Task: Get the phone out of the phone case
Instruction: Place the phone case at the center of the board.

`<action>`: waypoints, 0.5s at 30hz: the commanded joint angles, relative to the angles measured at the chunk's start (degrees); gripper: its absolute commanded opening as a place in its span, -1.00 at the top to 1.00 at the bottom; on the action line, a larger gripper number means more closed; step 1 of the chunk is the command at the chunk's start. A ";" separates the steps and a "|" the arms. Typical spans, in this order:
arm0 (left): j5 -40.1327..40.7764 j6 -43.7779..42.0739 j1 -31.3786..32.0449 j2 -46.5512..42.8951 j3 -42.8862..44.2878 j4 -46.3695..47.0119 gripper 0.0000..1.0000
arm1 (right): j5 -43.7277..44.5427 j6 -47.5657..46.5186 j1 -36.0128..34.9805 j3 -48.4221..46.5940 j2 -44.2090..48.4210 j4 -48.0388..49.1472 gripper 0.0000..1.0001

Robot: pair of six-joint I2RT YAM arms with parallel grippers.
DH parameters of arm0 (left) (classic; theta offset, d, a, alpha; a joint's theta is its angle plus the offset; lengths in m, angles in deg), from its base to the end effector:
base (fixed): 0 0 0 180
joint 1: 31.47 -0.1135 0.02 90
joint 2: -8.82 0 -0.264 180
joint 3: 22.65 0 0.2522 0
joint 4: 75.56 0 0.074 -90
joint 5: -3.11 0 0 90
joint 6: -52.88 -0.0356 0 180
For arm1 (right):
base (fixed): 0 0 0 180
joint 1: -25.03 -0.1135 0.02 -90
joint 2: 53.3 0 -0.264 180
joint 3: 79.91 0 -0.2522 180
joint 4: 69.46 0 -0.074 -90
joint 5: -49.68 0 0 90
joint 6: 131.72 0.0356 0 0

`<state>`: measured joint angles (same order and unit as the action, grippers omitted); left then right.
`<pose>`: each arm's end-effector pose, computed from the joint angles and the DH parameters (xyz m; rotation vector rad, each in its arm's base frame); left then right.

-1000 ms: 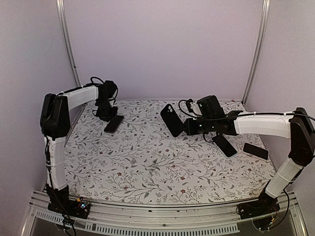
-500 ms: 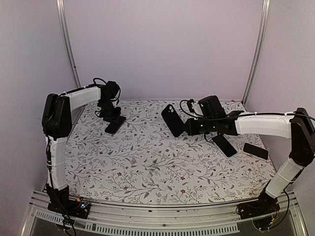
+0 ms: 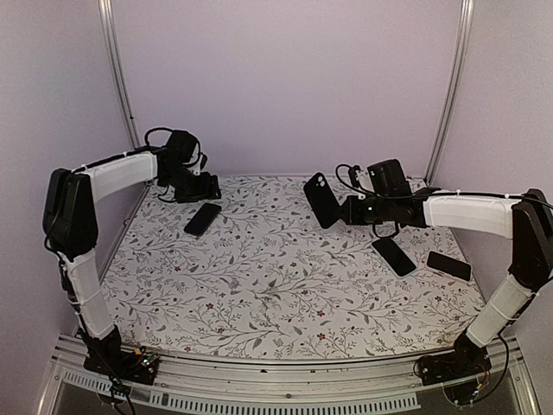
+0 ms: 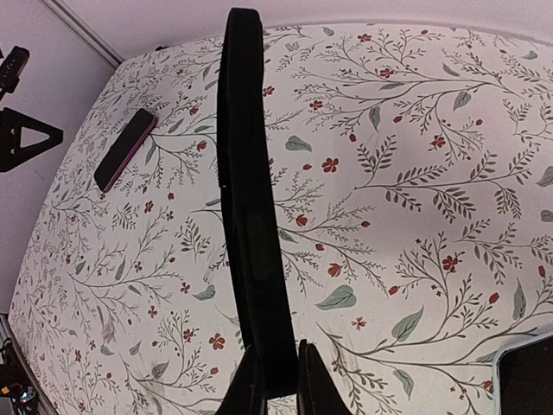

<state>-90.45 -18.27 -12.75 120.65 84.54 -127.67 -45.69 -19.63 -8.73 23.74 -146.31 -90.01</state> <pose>0.4062 -0.1400 0.2466 0.0211 2.5927 -0.3256 0.2996 0.2043 0.2386 -0.2862 2.2754 0.6279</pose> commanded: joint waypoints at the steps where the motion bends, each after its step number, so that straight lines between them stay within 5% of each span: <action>1: -5.99 0.75 1.68 -4.85 -4.86 8.20 -0.71 | -4.27 1.40 3.83 -0.36 1.01 0.89 1.00; 6: -9.29 1.21 3.19 -8.14 -9.00 12.41 -0.95 | -10.01 3.33 9.19 -1.42 -1.70 1.50 1.00; 15: -14.13 3.33 3.82 -14.78 -17.12 18.93 -0.99 | -23.05 9.94 18.55 -0.08 -8.12 7.68 1.00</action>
<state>-101.50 -16.04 -9.21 109.75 70.33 -113.64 -60.70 -13.73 6.52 23.72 -151.45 -87.40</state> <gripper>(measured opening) 0.993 0.105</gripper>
